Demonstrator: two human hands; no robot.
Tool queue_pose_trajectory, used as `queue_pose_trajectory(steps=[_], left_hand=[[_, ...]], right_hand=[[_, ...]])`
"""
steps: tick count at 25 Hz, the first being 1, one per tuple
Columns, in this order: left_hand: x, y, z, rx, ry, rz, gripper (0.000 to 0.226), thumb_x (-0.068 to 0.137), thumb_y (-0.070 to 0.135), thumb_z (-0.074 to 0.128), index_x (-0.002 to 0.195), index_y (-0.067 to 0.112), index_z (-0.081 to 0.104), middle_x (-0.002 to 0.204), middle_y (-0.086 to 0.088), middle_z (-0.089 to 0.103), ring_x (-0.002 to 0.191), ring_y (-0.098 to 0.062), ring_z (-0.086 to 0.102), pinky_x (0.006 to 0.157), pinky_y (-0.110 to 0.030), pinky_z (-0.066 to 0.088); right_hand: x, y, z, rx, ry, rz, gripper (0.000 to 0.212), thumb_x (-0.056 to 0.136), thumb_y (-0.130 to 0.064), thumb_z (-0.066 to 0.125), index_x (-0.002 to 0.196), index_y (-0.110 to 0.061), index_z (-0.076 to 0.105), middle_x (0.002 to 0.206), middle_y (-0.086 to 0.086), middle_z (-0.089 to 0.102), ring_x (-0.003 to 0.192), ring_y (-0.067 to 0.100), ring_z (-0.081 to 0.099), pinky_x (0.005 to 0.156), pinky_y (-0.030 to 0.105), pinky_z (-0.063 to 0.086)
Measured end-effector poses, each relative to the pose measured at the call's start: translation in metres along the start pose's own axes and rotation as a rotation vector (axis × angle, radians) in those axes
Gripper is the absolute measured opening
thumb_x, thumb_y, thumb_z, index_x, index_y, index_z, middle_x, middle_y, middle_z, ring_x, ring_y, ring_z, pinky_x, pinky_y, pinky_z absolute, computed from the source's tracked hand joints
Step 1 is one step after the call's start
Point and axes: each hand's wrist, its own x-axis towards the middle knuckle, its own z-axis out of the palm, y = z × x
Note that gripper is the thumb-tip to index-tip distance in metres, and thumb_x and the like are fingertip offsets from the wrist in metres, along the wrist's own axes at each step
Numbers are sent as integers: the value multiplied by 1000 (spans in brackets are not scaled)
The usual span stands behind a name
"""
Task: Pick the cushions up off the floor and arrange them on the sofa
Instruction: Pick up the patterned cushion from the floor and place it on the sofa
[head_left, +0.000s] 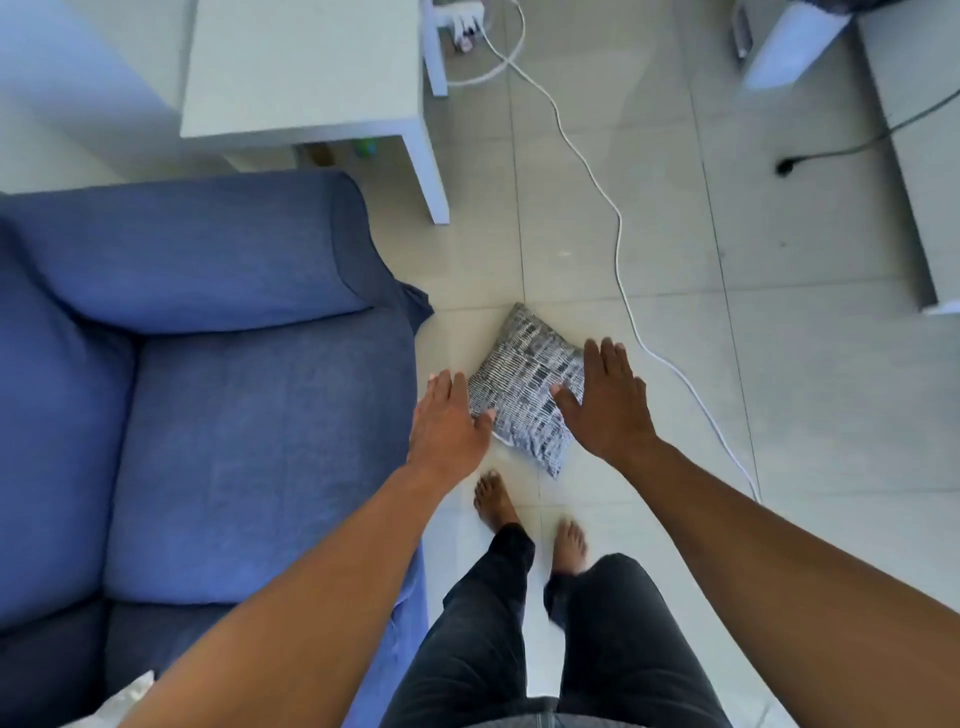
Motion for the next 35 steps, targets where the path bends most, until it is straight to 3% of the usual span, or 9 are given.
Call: queue_pose_trajectory(steps=[12,20,23,25,26,28,30,32,35], left_hand=[[250,-58,160,26,-188,-150,73,109,38,49,168,6,20,177,-16,21,164,-31,20,132,-44,20],[401,-118,267,-22,-154,-270,72,104,42,58,162,6,36,167,-18,43,153,-36,42,122,-41,35],[447,-134,293,-140,-131,-364,82,99,48,64,165,11,32,169,-15,40,154,-35,42,123,-40,36],[466,-138,306,-340,-161,-427,96,88,55,72,165,12,34,167,-13,44,150,-33,48,123,-42,40],[471,-138,309,-460,-196,-470,106,76,61,78,162,12,40,161,-13,53,142,-33,56,119,-44,45],[469,-136,314,-614,-289,-545,105,65,62,85,152,11,54,139,-10,69,120,-31,69,110,-45,53],[455,-128,309,-706,-325,-541,79,82,45,85,148,10,59,132,-9,72,113,-28,71,108,-43,55],[431,-116,290,-782,-289,-504,63,89,33,83,144,10,63,132,-10,74,111,-27,74,106,-43,57],[381,-99,248,-909,-201,-491,56,87,34,84,137,13,67,124,-6,78,107,-25,76,102,-44,61]], right_hand=[[196,112,192,12,-132,134,81,105,-46,50,165,-5,13,173,21,15,162,36,12,126,56,23],[301,209,349,77,-118,233,97,98,-57,59,164,-1,16,171,27,15,158,45,16,125,58,24],[338,235,375,348,-24,587,116,85,-68,69,162,0,17,169,23,25,155,41,28,124,54,30],[365,250,382,730,16,888,117,65,-70,84,152,-6,38,147,13,56,132,34,58,111,51,49],[373,257,394,851,-2,859,104,66,-65,86,144,-9,45,132,7,65,116,29,67,101,48,56],[335,296,419,927,-62,840,58,99,-46,55,146,-14,45,131,7,66,118,31,64,99,44,52],[249,325,514,753,-146,746,58,97,-21,20,150,-9,39,139,23,64,133,43,56,107,51,44],[249,318,496,845,-134,748,49,96,-14,29,142,-4,42,129,28,70,125,45,63,101,52,50],[328,217,284,1104,-63,790,40,90,-32,79,120,-7,72,112,13,81,100,30,79,87,43,64]])
